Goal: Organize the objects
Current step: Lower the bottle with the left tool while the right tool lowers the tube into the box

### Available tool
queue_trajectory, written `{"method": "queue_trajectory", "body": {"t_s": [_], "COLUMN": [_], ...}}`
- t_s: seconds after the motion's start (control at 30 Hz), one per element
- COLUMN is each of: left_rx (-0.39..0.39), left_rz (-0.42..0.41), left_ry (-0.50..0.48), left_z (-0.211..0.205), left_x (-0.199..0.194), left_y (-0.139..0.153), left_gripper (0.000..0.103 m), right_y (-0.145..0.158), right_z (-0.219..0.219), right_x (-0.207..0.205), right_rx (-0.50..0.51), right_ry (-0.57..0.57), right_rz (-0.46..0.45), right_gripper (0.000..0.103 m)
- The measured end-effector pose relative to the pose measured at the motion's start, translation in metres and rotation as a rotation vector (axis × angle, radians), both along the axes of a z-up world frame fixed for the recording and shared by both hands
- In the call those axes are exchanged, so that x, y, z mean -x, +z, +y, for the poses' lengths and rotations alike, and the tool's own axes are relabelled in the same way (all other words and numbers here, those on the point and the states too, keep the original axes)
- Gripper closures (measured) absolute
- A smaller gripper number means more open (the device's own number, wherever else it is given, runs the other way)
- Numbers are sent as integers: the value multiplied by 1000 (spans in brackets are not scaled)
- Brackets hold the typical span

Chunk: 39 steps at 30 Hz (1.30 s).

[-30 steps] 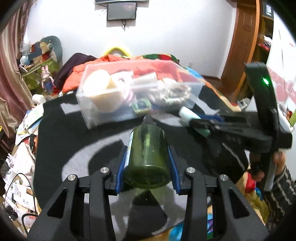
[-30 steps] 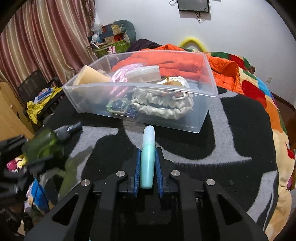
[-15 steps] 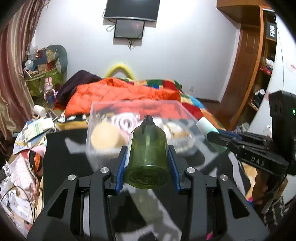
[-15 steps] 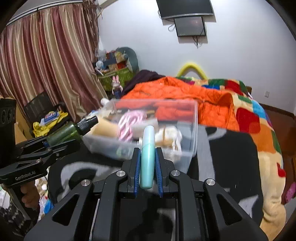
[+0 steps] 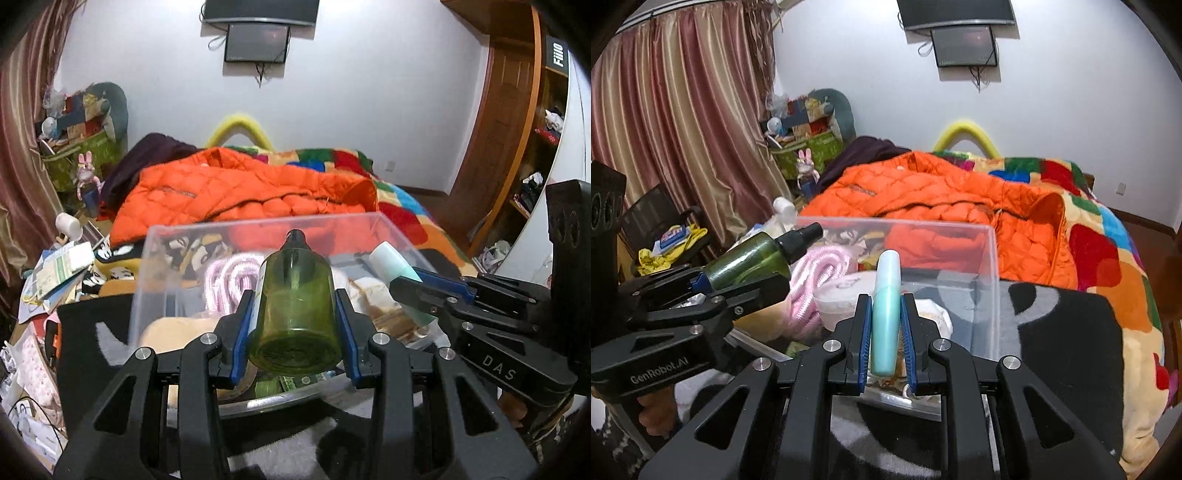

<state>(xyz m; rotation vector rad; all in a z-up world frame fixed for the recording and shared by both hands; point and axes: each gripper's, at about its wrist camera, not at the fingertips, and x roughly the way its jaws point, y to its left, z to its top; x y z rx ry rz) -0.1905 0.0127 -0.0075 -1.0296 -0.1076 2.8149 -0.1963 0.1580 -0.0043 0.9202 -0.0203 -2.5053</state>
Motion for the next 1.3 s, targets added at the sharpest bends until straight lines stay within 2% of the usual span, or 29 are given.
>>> {"method": "queue_trajectory", "body": {"t_s": [0.37, 0.43, 0.63, 0.77, 0.83, 0.9, 0.97, 1.07, 1.13, 1.27, 1.3], "left_rx": [5, -5, -18, 8, 11, 11, 16, 33, 33, 48, 53], "left_rz": [-32, -36, -13, 13, 23, 35, 55, 66, 59, 54, 55], "left_ry": [-30, -32, -29, -18, -13, -2, 19, 31, 36, 48, 53], "left_z": [4, 3, 1, 2, 1, -2, -5, -7, -10, -13, -13], "left_x": [5, 4, -7, -16, -22, -27, -34, -42, -46, -56, -58], "left_y": [-8, -7, 0, 7, 10, 13, 16, 18, 18, 19, 19], "left_gripper": [61, 59, 58, 56, 55, 47, 43, 43, 43, 39, 33], "right_y": [-9, -7, 4, 10, 13, 16, 20, 24, 26, 31, 32], "right_z": [-4, -6, -1, 3, 4, 6, 7, 8, 8, 9, 10], "right_x": [2, 0, -11, -19, -25, -30, -37, -45, -52, -64, -65], "right_rx": [-34, -46, -32, -32, -37, -37, -37, -33, -41, -49, -47], "right_ry": [8, 6, 5, -10, -27, -34, -41, -43, -53, -62, -60], "right_rz": [-31, -24, -1, 16, 31, 44, 58, 71, 80, 96, 95], "right_gripper": [88, 80, 79, 78, 71, 65, 63, 58, 46, 39, 38]}}
